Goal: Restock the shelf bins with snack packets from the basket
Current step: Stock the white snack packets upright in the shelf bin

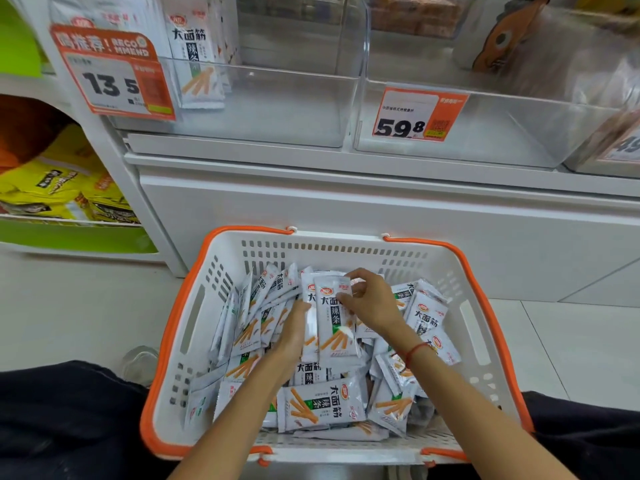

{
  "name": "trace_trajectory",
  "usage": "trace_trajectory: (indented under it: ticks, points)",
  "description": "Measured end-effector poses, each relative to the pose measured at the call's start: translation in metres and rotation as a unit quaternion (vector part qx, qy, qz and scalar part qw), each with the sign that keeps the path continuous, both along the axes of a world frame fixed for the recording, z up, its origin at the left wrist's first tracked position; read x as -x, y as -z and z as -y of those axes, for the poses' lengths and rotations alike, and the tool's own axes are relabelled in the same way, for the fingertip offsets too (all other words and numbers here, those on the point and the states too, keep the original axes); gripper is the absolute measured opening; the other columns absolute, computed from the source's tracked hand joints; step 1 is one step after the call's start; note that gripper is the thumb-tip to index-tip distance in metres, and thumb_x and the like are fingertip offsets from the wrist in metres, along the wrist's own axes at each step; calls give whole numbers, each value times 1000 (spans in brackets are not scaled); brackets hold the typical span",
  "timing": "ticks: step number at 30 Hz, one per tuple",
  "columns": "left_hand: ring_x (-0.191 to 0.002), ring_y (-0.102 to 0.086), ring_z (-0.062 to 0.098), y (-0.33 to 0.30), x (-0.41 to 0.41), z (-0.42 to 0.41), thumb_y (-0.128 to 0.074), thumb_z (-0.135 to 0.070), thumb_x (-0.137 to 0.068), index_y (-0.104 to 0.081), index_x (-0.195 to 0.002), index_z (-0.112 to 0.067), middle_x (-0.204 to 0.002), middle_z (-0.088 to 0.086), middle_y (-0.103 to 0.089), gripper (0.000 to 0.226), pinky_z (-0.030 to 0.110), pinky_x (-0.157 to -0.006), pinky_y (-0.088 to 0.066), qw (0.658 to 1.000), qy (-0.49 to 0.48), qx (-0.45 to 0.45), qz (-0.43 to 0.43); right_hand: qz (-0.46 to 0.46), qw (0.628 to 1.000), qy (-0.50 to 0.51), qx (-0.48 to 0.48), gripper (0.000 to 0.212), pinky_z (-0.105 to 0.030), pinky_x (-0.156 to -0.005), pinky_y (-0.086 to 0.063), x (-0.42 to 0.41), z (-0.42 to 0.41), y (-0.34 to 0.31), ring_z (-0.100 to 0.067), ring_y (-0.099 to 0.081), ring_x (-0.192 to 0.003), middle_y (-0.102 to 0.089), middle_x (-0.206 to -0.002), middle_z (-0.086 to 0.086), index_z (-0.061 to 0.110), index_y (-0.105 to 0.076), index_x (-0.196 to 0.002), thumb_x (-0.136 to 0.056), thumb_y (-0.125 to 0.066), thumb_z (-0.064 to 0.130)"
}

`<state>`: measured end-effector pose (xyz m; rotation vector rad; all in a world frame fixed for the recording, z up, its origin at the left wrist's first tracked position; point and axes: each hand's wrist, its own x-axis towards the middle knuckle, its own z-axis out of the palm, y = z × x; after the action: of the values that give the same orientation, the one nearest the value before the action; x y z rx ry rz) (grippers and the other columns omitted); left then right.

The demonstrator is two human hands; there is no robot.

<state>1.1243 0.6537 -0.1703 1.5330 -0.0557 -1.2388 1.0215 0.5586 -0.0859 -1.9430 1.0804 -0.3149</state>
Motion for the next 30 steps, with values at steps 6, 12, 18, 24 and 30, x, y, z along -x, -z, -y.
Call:
trace_trajectory:
  ticks: [6, 12, 18, 24, 30]
  points:
    - [-124, -48, 29, -49, 7, -4, -53, -27, -93, -38, -137, -12, -135, 7, -49, 49, 44, -105, -38, 999, 14, 32, 8, 110, 993, 43, 20, 23, -9, -52, -42, -16, -13, 6, -4, -59, -60, -61, -79, 4, 21, -57, -92, -79, -76, 19]
    - [-126, -47, 29, -37, -24, -18, -49, -40, -94, -32, -144, -19, -143, 6, -44, 56, 50, -107, -36, 996, -5, 35, 84, -146, 988, 38, 41, 26, -27, -75, -46, -1, 5, 42, -21, -58, -98, -58, -119, -8, 12, -57, -110, -91, -58, 30]
    - [-124, -49, 29, -36, -39, -19, -50, -33, -95, -41, -139, -22, -137, 7, -50, 47, 53, -106, -36, 995, -64, 36, 61, -300, 948, -58, 85, 35, -36, -79, -47, 1, -18, 59, -28, -49, -112, -51, -114, -9, 9, -50, -109, -86, -66, 29]
    - [-84, -58, 26, -36, -38, -23, -41, -22, -98, -52, -117, -13, -107, 15, -60, 24, 38, -78, -47, 995, -97, 8, 16, -233, 962, -65, -125, 31, -29, -76, -55, 5, 14, 30, -21, -61, -85, -61, -109, -11, 6, -50, -110, -83, -65, 4]
    - [-117, -54, 33, -42, -24, -20, -46, -24, -98, -45, -133, -16, -127, 12, -57, 35, 53, -102, -41, 999, -41, 6, 19, -14, 938, -78, -338, 28, -37, -94, -51, 18, 34, -28, -21, -64, -98, -69, -112, -10, 14, -62, -118, -90, -61, 10]
